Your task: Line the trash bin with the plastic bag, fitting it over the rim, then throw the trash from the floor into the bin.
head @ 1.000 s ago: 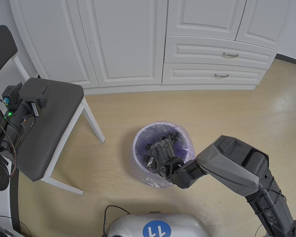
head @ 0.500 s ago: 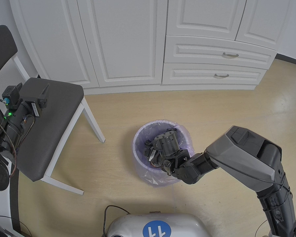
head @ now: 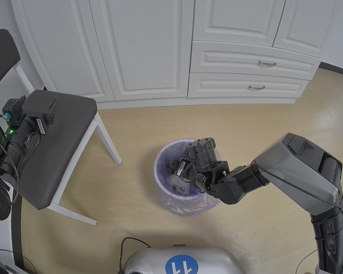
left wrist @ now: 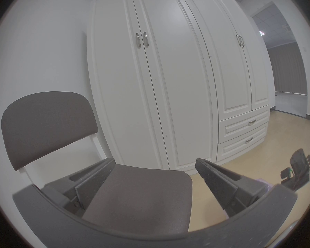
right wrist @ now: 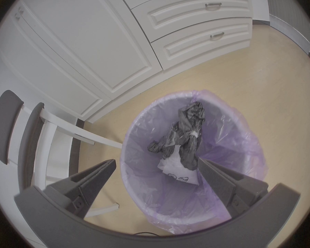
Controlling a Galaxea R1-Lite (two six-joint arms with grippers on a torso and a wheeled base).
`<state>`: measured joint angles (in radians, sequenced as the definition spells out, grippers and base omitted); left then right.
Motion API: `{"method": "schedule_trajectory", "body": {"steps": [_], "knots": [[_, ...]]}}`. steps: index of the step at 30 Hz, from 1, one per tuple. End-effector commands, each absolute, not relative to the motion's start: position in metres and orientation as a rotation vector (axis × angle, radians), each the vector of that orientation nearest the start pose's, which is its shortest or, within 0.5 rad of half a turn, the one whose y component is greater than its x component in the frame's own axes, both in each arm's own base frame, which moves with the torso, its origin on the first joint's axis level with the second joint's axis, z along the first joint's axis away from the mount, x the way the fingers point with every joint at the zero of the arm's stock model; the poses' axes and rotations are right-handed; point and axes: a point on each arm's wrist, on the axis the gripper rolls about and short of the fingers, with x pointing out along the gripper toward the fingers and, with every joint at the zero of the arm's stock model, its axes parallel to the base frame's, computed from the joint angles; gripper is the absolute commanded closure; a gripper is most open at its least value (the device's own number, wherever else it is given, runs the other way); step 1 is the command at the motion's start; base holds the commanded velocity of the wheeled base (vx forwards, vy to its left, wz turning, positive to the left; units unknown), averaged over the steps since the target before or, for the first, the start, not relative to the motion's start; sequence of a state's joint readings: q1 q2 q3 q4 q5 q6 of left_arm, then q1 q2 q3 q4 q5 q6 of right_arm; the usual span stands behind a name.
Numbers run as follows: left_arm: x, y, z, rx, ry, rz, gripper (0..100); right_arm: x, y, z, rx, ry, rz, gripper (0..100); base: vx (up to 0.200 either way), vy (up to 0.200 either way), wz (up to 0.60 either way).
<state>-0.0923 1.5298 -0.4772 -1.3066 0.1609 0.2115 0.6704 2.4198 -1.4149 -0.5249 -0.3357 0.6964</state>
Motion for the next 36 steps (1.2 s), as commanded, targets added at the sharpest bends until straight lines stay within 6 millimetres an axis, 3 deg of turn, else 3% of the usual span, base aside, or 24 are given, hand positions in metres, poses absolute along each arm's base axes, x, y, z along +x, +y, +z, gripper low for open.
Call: {"method": "schedule_trajectory", "body": {"steps": [1, 5, 8, 12, 13, 15, 22, 28, 36], "knots": [[0.238, -0.019, 0.211, 0.178, -0.243, 0.093, 0, 0.372, 0.278, 0.067, 0.444, 0.48, 0.168, 0, 0.0, 0.0, 0.0], [0.238, -0.019, 0.21, 0.179, -0.238, 0.093, 0, 0.367, 0.263, 0.078, 0.368, 0.464, 0.159, 0, 0.0, 0.0, 0.0], [0.235, -0.017, 0.208, 0.176, -0.233, 0.1, 0, 0.354, 0.236, 0.101, 0.3, 0.444, 0.145, 0, 0.0, 0.0, 0.0], [0.217, -0.014, 0.208, 0.176, -0.248, 0.106, 0, 0.336, 0.2, 0.137, 0.305, 0.371, 0.13, 0, 0.0, 0.0, 0.0], [0.217, -0.014, 0.208, 0.176, -0.248, 0.106, 0, 0.335, 0.198, 0.139, 0.307, 0.366, 0.132, 0, 0.0, 0.0, 0.0], [0.203, -0.015, 0.214, 0.176, -0.285, 0.098, 0, 0.31, 0.17, 0.161, 0.318, 0.287, 0.142, 0, 0.0, 0.0, 0.0], [0.187, -0.019, 0.218, 0.167, -0.314, 0.077, 0, 0.251, 0.095, 0.184, 0.272, 0.074, 0.199, 0, 0.0, 0.0, 0.0], [0.172, -0.017, 0.222, 0.162, -0.347, 0.082, 0, 0.212, 0.068, 0.183, 0.213, 0.014, 0.148, 0, 0.0, 0.0, 0.0], [0.146, -0.014, 0.236, 0.147, -0.422, 0.086, 0, 0.16, 0.049, 0.215, 0.225, -0.165, 0.116, 0, 0.0, 0.0, 0.0]]}}
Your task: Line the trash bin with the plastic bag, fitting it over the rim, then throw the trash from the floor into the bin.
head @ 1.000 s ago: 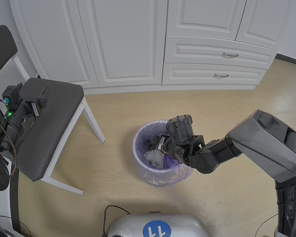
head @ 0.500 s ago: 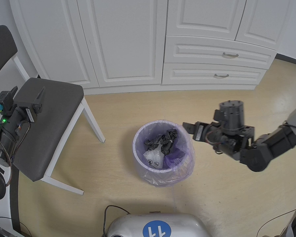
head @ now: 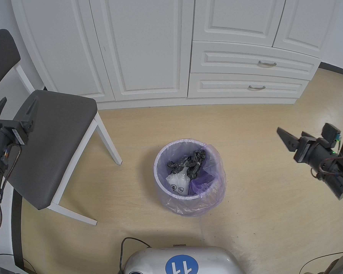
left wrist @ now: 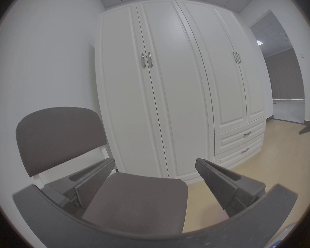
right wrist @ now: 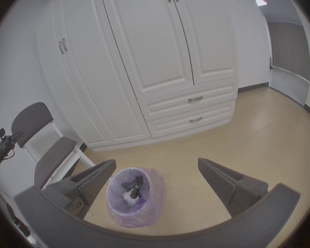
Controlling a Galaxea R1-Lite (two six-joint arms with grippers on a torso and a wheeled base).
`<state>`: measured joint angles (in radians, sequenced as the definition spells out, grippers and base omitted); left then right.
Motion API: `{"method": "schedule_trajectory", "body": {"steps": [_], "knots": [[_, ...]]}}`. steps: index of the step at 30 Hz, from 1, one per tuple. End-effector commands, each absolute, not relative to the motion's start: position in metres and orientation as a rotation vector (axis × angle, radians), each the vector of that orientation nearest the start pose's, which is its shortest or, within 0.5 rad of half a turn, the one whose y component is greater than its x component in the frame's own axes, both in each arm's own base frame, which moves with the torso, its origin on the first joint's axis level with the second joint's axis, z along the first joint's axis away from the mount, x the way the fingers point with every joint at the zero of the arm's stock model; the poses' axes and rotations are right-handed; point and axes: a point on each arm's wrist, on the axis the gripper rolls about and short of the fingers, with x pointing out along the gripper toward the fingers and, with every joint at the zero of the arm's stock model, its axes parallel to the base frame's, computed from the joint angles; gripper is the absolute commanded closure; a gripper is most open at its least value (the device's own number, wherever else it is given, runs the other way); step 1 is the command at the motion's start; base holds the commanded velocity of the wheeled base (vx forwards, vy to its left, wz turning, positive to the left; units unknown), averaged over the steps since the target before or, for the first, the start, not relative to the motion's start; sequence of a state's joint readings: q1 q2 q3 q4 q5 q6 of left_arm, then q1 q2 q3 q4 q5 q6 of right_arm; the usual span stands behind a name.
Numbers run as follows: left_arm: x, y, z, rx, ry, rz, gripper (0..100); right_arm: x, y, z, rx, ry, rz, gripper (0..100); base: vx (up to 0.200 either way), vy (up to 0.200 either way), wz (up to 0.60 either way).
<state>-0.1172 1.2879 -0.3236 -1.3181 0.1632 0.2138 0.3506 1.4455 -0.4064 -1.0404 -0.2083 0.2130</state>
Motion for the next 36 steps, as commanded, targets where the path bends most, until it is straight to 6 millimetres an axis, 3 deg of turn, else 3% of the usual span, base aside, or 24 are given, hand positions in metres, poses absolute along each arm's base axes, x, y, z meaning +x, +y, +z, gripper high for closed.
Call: {"method": "schedule_trajectory", "body": {"steps": [1, 9, 12, 19, 29, 34, 36], "knots": [[0.144, -0.014, 0.236, 0.147, -0.425, 0.086, 0, 0.156, 0.048, 0.217, 0.23, -0.18, 0.117, 0, 0.0, 0.0, 0.0], [0.11, -0.012, 0.242, 0.122, -0.43, 0.06, 0, 0.097, 0.028, 0.252, 0.237, -0.373, 0.134, 0, 0.0, 0.0, 0.0], [0.1, -0.012, 0.242, 0.108, -0.419, 0.042, 0, 0.089, 0.025, 0.256, 0.222, -0.373, 0.13, 0, 0.0, 0.0, 0.0], [0.057, -0.01, 0.247, 0.079, -0.397, -0.037, 0, 0.06, 0.015, 0.268, 0.18, -0.44, 0.107, 0, 0.0, 0.0, 0.0], [0.028, -0.002, 0.251, 0.075, -0.414, -0.013, 0, 0.03, 0.002, 0.265, 0.093, -0.51, -0.015, 0, 0.0, 0.0, 0.0], [0.02, 0.001, 0.25, 0.082, -0.431, 0.043, 0, 0.005, -0.004, 0.247, 0.082, -0.516, -0.069, 0, 0.0, 0.0, 0.0], [0.014, 0.002, 0.245, 0.094, -0.429, 0.072, 0, -0.014, -0.007, 0.234, 0.085, -0.533, -0.084, 0, 0.0, 0.0, 0.0]]}}
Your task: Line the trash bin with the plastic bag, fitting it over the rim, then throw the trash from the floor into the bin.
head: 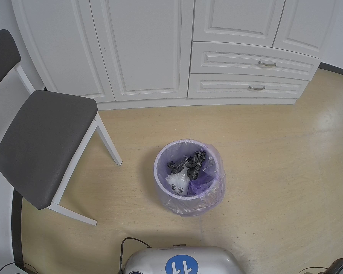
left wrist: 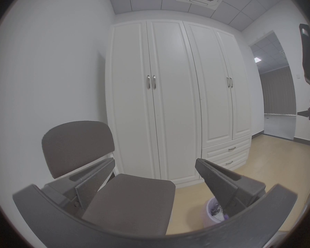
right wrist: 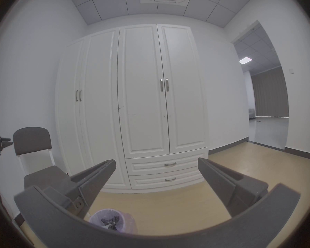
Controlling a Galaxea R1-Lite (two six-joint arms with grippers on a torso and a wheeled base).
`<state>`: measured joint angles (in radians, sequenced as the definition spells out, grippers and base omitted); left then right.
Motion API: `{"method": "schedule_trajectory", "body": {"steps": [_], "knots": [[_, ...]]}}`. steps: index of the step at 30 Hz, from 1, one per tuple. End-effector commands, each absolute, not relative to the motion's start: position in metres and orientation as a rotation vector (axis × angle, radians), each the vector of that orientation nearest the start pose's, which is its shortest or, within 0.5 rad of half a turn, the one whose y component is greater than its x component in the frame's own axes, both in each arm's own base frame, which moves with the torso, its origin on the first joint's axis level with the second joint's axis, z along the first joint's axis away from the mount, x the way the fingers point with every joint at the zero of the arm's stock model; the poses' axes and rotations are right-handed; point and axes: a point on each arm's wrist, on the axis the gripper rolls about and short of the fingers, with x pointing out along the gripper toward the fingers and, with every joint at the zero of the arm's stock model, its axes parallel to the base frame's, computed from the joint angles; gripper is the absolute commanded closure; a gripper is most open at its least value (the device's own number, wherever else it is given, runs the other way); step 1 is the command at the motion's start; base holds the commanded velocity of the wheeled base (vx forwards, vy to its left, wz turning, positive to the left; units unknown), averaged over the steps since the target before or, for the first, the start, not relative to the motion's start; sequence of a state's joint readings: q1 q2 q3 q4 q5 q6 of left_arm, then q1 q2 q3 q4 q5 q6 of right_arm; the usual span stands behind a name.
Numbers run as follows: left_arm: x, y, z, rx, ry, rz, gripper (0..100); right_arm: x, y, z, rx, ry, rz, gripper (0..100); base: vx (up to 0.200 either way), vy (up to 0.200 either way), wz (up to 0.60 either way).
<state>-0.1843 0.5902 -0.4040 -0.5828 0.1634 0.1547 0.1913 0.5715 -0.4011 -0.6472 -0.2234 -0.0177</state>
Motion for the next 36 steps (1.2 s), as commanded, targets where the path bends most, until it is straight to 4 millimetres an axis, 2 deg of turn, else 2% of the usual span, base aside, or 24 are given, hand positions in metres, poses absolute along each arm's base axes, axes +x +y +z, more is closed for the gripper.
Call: {"method": "schedule_trajectory", "body": {"steps": [1, 2, 3, 7, 14, 20, 22, 26, 31, 32, 34, 36], "knots": [[0.01, 0.002, 0.243, 0.094, -0.427, 0.073, 0, -0.021, -0.008, 0.23, 0.092, -0.547, -0.082, 0, 0.0, 0.0, 0.0], [0.01, 0.002, 0.243, 0.094, -0.427, 0.073, 0, -0.021, -0.008, 0.23, 0.092, -0.547, -0.082, 0, 0.0, 0.0, 0.0], [0.002, 0.003, 0.239, 0.093, -0.42, 0.07, 0, -0.03, -0.009, 0.221, 0.105, -0.566, -0.083, 0, 0.0, 0.0, 0.0], [-0.016, 0.006, 0.231, 0.089, -0.42, 0.071, 0, -0.043, -0.01, 0.209, 0.108, -0.608, -0.1, 0, 0.0, 0.0, 0.0], [-0.042, 0.007, 0.214, 0.05, -0.43, 0.085, 0, -0.056, -0.011, 0.193, 0.122, -0.665, -0.112, 0, 0.0, 0.0, 0.0], [-0.048, 0.008, 0.207, 0.026, -0.426, 0.081, 0, -0.057, -0.012, 0.194, 0.148, -0.67, -0.166, 0, 0.0, 0.0, 0.0], [-0.052, 0.008, 0.197, 0.018, -0.418, 0.084, 0, -0.054, -0.012, 0.189, 0.155, -0.656, -0.186, 0, 0.0, 0.0, 0.0], [-0.055, 0.008, 0.189, 0.009, -0.404, 0.086, 0, -0.055, -0.01, 0.187, 0.143, -0.661, -0.212, 0, 0.0, 0.0, 0.0], [-0.055, 0.007, 0.185, -0.02, -0.402, 0.103, 0, -0.06, -0.006, 0.173, 0.103, -0.682, -0.209, 0, 0.0, 0.0, 0.0], [-0.055, 0.006, 0.181, -0.017, -0.402, 0.115, 0, -0.058, -0.004, 0.163, 0.089, -0.672, -0.183, 0, 0.0, 0.0, 0.0], [-0.056, 0.005, 0.179, -0.015, -0.402, 0.121, 0, -0.057, -0.004, 0.161, 0.088, -0.664, -0.184, 0, 0.0, 0.0, 0.0], [-0.058, 0.004, 0.168, -0.004, -0.397, 0.124, 0, -0.056, -0.005, 0.161, 0.097, -0.662, -0.188, 0, 0.0, 0.0, 0.0]]}}
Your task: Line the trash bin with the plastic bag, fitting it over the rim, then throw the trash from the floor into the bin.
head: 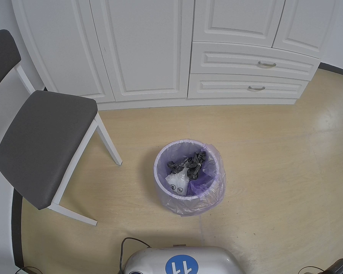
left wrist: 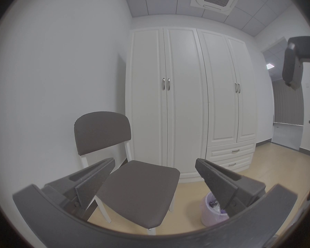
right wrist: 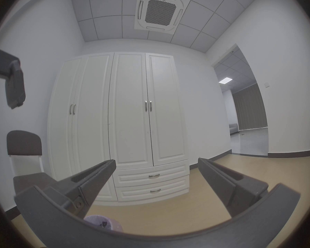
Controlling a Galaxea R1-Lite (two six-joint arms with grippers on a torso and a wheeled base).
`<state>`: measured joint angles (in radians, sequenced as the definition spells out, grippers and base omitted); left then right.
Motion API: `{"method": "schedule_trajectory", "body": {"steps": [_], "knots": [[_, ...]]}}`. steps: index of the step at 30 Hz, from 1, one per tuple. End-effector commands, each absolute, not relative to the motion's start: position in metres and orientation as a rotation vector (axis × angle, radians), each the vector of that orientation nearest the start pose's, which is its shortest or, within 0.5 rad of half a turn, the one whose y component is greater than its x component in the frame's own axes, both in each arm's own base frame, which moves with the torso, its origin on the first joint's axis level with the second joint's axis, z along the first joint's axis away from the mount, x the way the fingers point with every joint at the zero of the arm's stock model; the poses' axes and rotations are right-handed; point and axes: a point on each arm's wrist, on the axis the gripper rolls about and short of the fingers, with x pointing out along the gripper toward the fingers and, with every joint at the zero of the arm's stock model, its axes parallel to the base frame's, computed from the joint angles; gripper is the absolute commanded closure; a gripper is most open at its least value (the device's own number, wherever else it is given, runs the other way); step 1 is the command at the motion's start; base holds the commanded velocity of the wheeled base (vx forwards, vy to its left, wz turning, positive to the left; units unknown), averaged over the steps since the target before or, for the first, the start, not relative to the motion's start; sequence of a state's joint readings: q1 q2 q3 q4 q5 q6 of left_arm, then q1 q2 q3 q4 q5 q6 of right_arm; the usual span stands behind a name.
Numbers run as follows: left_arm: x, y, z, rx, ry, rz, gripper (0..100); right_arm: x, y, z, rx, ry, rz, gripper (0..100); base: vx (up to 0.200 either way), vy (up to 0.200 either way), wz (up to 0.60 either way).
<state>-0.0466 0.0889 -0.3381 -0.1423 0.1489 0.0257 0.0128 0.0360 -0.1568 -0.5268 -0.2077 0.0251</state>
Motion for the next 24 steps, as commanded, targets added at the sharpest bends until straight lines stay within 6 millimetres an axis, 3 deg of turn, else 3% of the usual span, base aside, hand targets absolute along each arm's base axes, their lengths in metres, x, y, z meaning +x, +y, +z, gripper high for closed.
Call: {"method": "schedule_trajectory", "body": {"steps": [1, 10, 14, 19, 24], "knots": [[-0.058, 0.004, 0.168, -0.004, -0.397, 0.124, 0, -0.056, -0.005, 0.161, 0.097, -0.662, -0.188, 0, 0.0, 0.0, 0.0], [-0.046, 0.003, 0.138, 0.024, -0.296, 0.128, 0, -0.046, -0.005, 0.144, 0.086, -0.597, -0.2, 0, 0.0, 0.0, 0.0], [-0.033, 0.004, 0.114, 0.061, -0.248, 0.186, 0, -0.038, -0.005, 0.128, 0.052, -0.535, -0.218, 0, 0.0, 0.0, 0.0], [-0.026, 0.004, 0.1, 0.056, -0.235, 0.208, 0, -0.036, -0.005, 0.126, 0.045, -0.511, -0.214, 0, 0.0, 0.0, 0.0], [-0.024, 0.005, 0.088, 0.068, -0.11, 0.222, 0, -0.027, -0.005, 0.103, 0.011, -0.267, -0.214, 0, 0.0, 0.0, 0.0]]}}
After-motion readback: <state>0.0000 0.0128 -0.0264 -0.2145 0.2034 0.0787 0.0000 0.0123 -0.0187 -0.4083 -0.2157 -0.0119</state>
